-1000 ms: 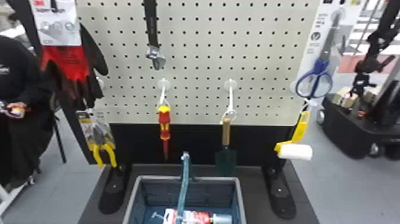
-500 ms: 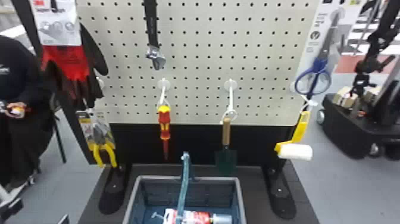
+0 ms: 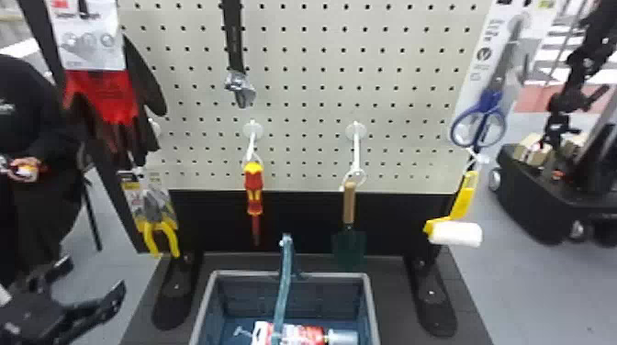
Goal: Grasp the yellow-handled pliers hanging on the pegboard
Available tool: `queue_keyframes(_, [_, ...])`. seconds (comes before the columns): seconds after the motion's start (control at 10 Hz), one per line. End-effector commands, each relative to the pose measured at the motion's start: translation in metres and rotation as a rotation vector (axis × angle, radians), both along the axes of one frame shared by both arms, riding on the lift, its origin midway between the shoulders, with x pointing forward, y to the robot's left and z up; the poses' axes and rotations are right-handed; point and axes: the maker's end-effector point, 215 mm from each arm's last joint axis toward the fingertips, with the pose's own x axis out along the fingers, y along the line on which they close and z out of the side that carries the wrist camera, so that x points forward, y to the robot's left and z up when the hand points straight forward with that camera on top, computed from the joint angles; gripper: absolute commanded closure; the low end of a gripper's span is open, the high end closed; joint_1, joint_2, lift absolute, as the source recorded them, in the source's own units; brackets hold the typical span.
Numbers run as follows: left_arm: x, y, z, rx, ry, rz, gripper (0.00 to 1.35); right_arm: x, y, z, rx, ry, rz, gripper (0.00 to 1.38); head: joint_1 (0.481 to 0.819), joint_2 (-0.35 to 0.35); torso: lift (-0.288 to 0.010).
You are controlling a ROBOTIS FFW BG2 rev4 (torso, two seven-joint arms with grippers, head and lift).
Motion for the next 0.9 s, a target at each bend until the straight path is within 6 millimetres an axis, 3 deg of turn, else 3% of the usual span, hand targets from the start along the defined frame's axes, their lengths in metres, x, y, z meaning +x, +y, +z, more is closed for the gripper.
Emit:
queue_keyframes(0.0, [0.031, 0.001, 0.009, -0.023, -0.005, -0.046, 0.19, 0.001, 0.001, 0.0, 0.001, -0.001, 0.001, 0.13, 0.549, 0.0, -0.1])
queue_keyframes(0.4, [0.092, -0.015, 0.019, -0.031, 0.074, -0.265, 0.19, 0.0, 0.001, -0.001, 0.0, 0.002, 0.003, 0.13, 0.549, 0.0, -0.1])
queue_keyframes(0.6, [0.109, -0.01, 0.019, -0.027, 0.127, -0.337, 0.19, 0.002, 0.002, -0.001, 0.0, 0.0, 0.005, 0.13, 0.549, 0.0, -0.1])
queue_keyframes(0.8, [0.111, -0.029, 0.008, -0.089, 0.199, -0.468, 0.19, 0.002, 0.002, -0.002, -0.001, 0.0, 0.006, 0.13, 0.549, 0.0, -0.1])
